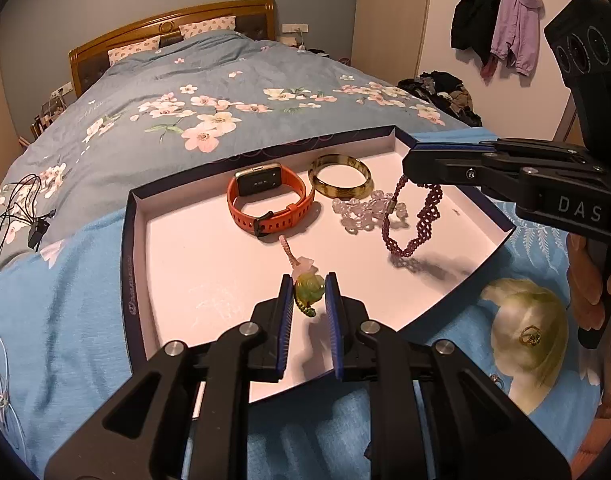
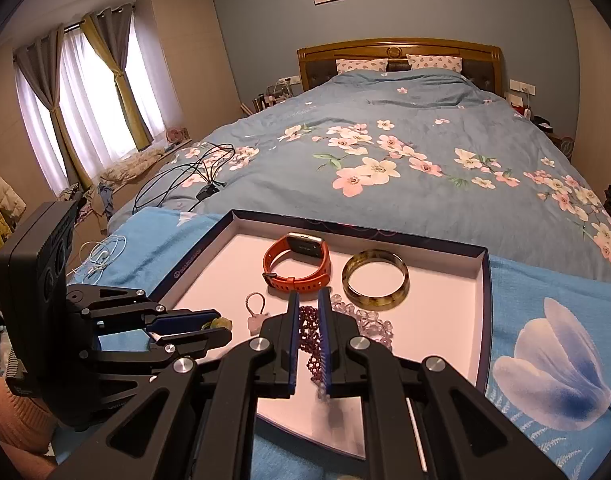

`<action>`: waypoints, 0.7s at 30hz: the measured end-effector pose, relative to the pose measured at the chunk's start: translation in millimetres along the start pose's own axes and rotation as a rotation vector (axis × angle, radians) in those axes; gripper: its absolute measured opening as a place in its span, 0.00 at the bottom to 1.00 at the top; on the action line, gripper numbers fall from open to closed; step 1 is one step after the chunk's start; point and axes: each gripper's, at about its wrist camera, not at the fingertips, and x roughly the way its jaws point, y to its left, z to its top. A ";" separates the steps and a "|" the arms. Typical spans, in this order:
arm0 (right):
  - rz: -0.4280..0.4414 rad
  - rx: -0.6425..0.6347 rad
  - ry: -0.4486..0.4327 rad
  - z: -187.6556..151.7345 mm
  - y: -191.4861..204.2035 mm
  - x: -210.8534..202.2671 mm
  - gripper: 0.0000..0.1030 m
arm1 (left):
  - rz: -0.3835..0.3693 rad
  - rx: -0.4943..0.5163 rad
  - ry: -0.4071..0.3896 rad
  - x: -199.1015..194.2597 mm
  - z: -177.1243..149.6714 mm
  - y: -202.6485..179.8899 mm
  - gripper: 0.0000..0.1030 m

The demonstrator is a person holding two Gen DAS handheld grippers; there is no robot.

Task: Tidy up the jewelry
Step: 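Lower the red strand into the box with right tool while left tool releases green ring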

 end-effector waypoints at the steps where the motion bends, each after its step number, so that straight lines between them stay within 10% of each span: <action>1: -0.002 0.000 0.001 0.1 0.1 0.8 0.08 | 0.001 -0.001 0.003 1.6 0.1 0.3 0.16; 21: -0.049 0.027 0.053 -0.4 -17.4 26.8 0.08 | 0.000 -0.029 0.059 29.4 3.4 4.5 0.16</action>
